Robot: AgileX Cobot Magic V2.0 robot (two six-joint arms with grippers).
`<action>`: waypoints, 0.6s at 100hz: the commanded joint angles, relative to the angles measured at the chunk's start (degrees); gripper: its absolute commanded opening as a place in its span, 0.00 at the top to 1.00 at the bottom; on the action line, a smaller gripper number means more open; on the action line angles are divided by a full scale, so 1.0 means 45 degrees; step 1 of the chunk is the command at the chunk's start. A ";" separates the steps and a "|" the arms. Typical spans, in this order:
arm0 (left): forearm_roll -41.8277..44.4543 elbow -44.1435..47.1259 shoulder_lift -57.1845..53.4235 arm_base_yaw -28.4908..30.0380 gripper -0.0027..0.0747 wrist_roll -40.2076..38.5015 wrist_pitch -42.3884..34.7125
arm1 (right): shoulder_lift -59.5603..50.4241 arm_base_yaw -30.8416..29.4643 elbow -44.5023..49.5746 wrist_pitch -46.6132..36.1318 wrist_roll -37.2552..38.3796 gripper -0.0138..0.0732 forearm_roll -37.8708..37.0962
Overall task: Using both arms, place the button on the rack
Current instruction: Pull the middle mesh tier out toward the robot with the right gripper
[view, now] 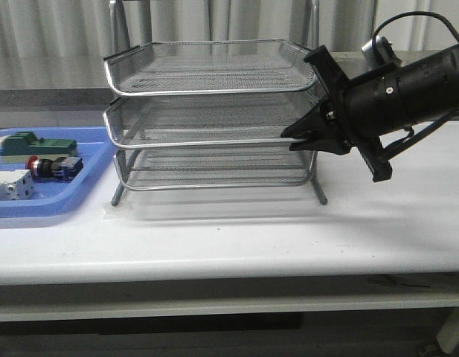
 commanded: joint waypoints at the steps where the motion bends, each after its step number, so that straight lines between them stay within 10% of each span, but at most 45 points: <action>1: -0.0002 0.0430 -0.0408 0.0012 0.99 -0.0089 -0.1024 | -0.0586 0.0025 0.0281 0.0677 -0.0263 0.80 -0.0229; 60: -0.0002 0.0430 -0.0408 0.0012 0.99 -0.0089 -0.1024 | -0.3642 0.0025 0.5082 0.0366 -0.2069 0.80 -0.0458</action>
